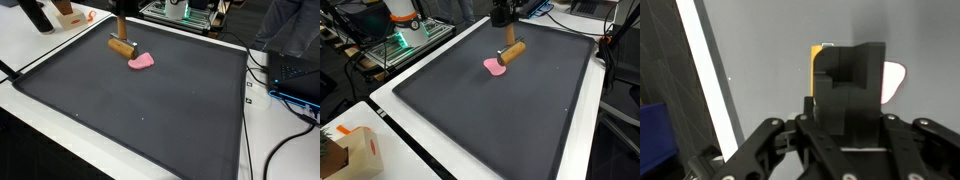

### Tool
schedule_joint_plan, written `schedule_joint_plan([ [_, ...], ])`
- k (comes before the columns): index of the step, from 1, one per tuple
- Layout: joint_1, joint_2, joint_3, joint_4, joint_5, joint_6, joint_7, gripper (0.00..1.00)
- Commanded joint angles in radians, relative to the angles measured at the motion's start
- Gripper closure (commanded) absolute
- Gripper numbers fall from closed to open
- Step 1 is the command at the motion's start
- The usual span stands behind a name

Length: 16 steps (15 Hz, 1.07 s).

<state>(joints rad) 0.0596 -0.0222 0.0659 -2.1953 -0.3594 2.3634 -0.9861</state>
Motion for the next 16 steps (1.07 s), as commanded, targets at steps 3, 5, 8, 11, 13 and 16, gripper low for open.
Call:
schedule_joint_plan([
  [3, 0.013, -0.13, -0.001, 0.032, 0.07, -0.163, 0.004, 0.77],
  [5, 0.012, -0.089, -0.004, 0.039, 0.046, -0.126, 0.005, 0.52],
  [8, 0.012, -0.077, -0.004, 0.038, 0.046, -0.125, 0.005, 0.52],
  [11, 0.011, -0.064, -0.003, 0.038, 0.046, -0.124, 0.005, 0.52],
  [13, 0.011, -0.063, -0.003, 0.039, 0.046, -0.124, 0.005, 0.77],
  [16, -0.011, -0.043, -0.033, 0.08, 0.119, -0.152, 0.002, 0.77],
])
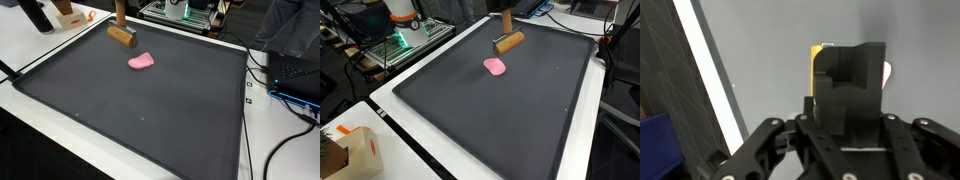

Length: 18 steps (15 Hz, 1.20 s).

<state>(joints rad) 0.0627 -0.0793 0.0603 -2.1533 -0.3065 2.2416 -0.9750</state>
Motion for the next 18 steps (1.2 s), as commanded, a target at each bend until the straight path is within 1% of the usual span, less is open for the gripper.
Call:
schedule_joint_plan([
  [1, -0.021, 0.024, -0.041, 0.056, 0.112, -0.057, -0.027, 0.77],
  [2, -0.033, 0.033, -0.058, 0.072, 0.158, -0.073, -0.045, 0.77],
  [3, -0.041, 0.043, -0.074, 0.091, 0.232, -0.104, -0.096, 0.77],
  [7, -0.106, 0.12, -0.135, 0.185, 0.399, -0.236, -0.143, 0.77],
  [10, -0.164, 0.189, -0.169, 0.248, 0.509, -0.32, -0.15, 0.77],
  [14, -0.253, 0.293, -0.193, 0.324, 0.655, -0.442, -0.173, 0.77],
  [18, -0.333, 0.395, -0.198, 0.397, 0.76, -0.549, -0.145, 0.77],
])
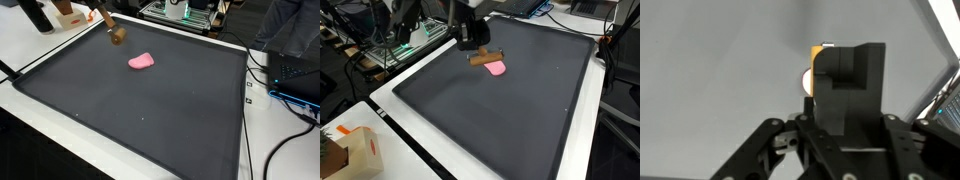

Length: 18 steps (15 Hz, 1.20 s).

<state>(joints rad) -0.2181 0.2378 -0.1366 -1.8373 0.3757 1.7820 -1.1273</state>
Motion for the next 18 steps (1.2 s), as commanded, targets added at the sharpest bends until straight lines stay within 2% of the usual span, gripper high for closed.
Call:
schedule_joint_plan([
  [1, -0.069, 0.101, -0.001, 0.097, 0.093, -0.104, 0.018, 0.77],
  [8, -0.143, 0.223, 0.013, 0.193, 0.158, -0.182, 0.057, 0.77],
  [18, -0.154, 0.306, 0.036, 0.294, 0.134, -0.211, 0.149, 0.77],
])
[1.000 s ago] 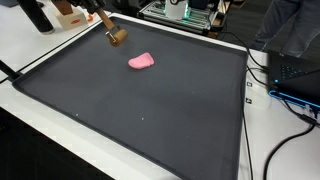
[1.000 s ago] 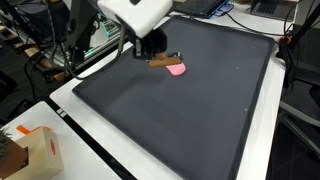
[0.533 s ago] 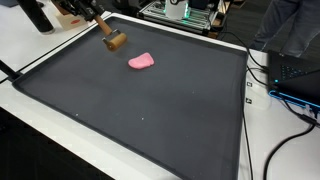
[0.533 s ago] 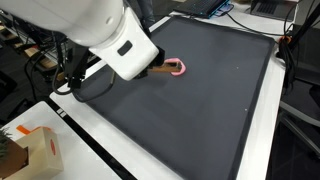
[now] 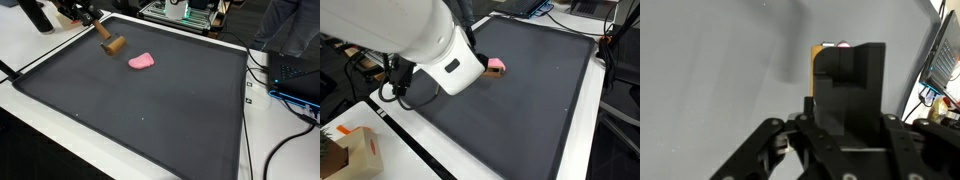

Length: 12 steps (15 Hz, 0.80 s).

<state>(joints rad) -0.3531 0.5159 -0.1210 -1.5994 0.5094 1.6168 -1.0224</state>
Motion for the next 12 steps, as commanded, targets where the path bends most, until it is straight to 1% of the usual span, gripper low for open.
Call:
schedule_joint_plan([
  [1, -0.017, 0.033, 0.023, 0.065, -0.003, -0.048, 0.054, 0.77],
  [7, 0.002, 0.057, 0.045, 0.144, -0.04, -0.051, 0.12, 0.77],
  [12, 0.036, 0.072, 0.062, 0.209, -0.12, -0.044, 0.179, 0.77],
])
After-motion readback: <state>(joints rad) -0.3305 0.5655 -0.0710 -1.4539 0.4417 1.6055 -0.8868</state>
